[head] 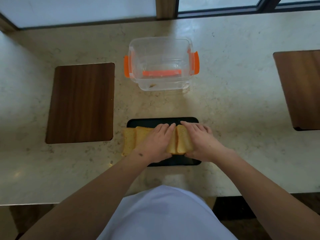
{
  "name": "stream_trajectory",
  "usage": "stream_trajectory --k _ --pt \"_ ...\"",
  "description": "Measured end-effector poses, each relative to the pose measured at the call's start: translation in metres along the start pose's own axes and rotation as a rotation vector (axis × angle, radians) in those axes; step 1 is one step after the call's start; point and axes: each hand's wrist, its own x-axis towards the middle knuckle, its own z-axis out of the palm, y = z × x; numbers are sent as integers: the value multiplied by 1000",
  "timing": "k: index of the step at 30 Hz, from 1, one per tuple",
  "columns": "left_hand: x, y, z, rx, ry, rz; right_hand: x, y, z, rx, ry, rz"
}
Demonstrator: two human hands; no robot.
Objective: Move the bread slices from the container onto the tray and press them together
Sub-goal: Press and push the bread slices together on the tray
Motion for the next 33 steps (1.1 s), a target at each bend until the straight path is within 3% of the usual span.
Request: stream_trajectory --k 8,14,17,23,33 --pt "3 8 -9 7 -31 33 4 -9 3 -56 18 0" --pt "-33 -32 -29 -7 -7 -135 19 -35 5 -94 -18 -41" --pt "-56 -53 -26 69 -101 -181 25 -49 7 -167 -36 -64" --pt "-51 -60 -20 161 -118 -124 32 -62 10 -226 -67 -62" --pt "-42 -49 -13 151 -98 -65 27 -45 12 -49 15 -133"
